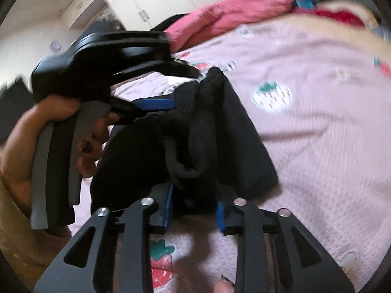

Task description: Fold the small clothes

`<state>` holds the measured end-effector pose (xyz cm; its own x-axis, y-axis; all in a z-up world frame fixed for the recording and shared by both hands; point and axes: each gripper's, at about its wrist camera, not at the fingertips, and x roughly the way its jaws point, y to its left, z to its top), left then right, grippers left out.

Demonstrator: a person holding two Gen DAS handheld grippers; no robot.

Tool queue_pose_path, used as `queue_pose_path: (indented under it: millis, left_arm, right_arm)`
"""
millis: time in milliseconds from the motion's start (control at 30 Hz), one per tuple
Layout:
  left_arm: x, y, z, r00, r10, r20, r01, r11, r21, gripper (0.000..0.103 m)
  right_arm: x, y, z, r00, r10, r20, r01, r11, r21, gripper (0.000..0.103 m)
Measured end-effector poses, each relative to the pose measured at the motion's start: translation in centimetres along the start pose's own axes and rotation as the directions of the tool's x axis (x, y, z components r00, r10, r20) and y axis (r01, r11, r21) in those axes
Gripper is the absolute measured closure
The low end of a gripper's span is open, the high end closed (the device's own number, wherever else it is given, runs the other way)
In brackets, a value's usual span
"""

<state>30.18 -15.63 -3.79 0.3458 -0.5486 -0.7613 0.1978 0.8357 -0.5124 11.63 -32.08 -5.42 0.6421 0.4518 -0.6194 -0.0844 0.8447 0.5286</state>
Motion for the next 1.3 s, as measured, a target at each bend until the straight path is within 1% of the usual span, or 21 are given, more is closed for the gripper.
queue_pose_path:
  millis: [67,133,167,200,267,333,400,500,567,633,733,767,800,833,867,900,1000,1067,1167,1233,1300]
  left_arm:
    - [-0.8,0.1,-0.2,0.999,-0.030,0.019,0.031,1.000,-0.008,0.035]
    - [-1.9,0.3,-0.3,0.998,-0.036,0.042,0.036,0.999,-0.006,0.035]
    - [-2.5,0.4,-0.5,0.998,-0.039,0.056,0.039,0.999,-0.002,0.034]
    - [-3.4,0.7,-0.8,0.997,-0.030,0.075,0.030,1.000,0.005,0.034]
    - [-5.1,1.3,-1.5,0.994,0.012,0.112,-0.014,1.000,0.025,0.032]
    - [-6.4,2.1,-2.2,0.989,0.054,0.140,-0.059,0.998,0.034,0.032]
    - [-7.5,2.9,-3.1,0.979,0.109,0.172,-0.118,0.992,0.044,0.032]
    - [-8.4,3.9,-4.2,0.962,0.193,0.192,-0.208,0.976,0.061,0.032]
    - [-8.7,4.5,-4.8,0.954,0.226,0.198,-0.243,0.968,0.067,0.032]
    - [-8.7,5.1,-5.1,0.949,0.247,0.195,-0.264,0.962,0.066,0.032]
    - [-8.6,5.8,-5.5,0.950,0.253,0.183,-0.267,0.962,0.058,0.032]
    - [-8.4,5.9,-5.6,0.950,0.256,0.179,-0.270,0.961,0.057,0.030]
    - [-8.4,6.0,-5.7,0.950,0.256,0.178,-0.270,0.961,0.056,0.028]
    - [-8.2,6.1,-5.8,0.951,0.255,0.175,-0.268,0.962,0.053,0.028]
    - [-8.1,6.1,-5.9,0.951,0.256,0.171,-0.268,0.962,0.051,0.028]
    - [-7.9,6.2,-6.1,0.952,0.257,0.166,-0.268,0.962,0.050,0.028]
    - [-7.5,5.6,-6.3,0.952,0.259,0.162,-0.273,0.960,0.069,0.028]
    - [-7.6,5.1,-6.4,0.953,0.253,0.167,-0.269,0.960,0.081,0.026]
    - [-7.2,4.7,-6.6,0.959,0.235,0.156,-0.251,0.964,0.091,0.025]
    - [-6.8,4.4,-6.9,0.962,0.231,0.144,-0.246,0.964,0.101,0.025]
    - [-6.2,4.4,-7.1,0.963,0.235,0.134,-0.250,0.963,0.103,0.025]
  right_arm:
    - [-0.1,-1.1,0.4,0.996,0.076,-0.035,-0.074,0.995,0.070,0.066]
    - [-0.5,-1.9,0.9,0.989,0.140,-0.049,-0.133,0.983,0.127,0.059]
    - [-0.6,-2.2,1.4,0.985,0.162,-0.049,-0.154,0.977,0.145,0.051]
    - [-0.9,-2.6,1.8,0.980,0.195,-0.043,-0.185,0.968,0.169,0.043]
    - [-1.2,-3.1,2.9,0.973,0.229,-0.043,-0.216,0.957,0.196,0.039]
    - [-0.7,-3.1,4.4,0.972,0.226,-0.066,-0.210,0.958,0.193,0.039]
    - [0.1,-3.0,5.8,0.970,0.221,-0.100,-0.200,0.962,0.186,0.038]
    - [1.8,-2.1,7.5,0.963,0.225,-0.148,-0.199,0.964,0.175,0.038]
    - [2.7,-1.8,8.6,0.959,0.223,-0.176,-0.193,0.966,0.172,0.038]
    - [4.0,-1.0,9.6,0.949,0.232,-0.215,-0.201,0.967,0.156,0.038]
    - [6.0,-0.4,10.4,0.940,0.197,-0.280,-0.170,0.978,0.119,0.038]
    - [6.4,-0.3,10.4,0.936,0.195,-0.293,-0.169,0.979,0.114,0.039]
    - [6.9,0.0,10.4,0.929,0.194,-0.314,-0.172,0.980,0.097,0.043]
    - [7.2,0.4,10.4,0.932,0.167,-0.323,-0.156,0.986,0.061,0.050]
    - [7.4,0.6,10.4,0.937,0.134,-0.322,-0.132,0.991,0.029,0.069]
    - [7.4,1.1,10.2,0.939,0.107,-0.326,-0.119,0.993,-0.019,0.079]
    - [6.3,2.2,10.5,0.954,0.063,-0.292,-0.100,0.989,-0.113,0.084]
    - [5.1,2.4,11.1,0.964,0.055,-0.259,-0.100,0.982,-0.161,0.085]
    - [4.3,2.5,11.8,0.974,-0.001,-0.224,-0.056,0.968,-0.245,0.085]
    - [5.5,1.8,11.7,0.971,-0.057,-0.233,-0.008,0.963,-0.270,0.085]
    - [7.0,0.9,11.0,0.959,-0.100,-0.264,0.026,0.963,-0.269,0.080]
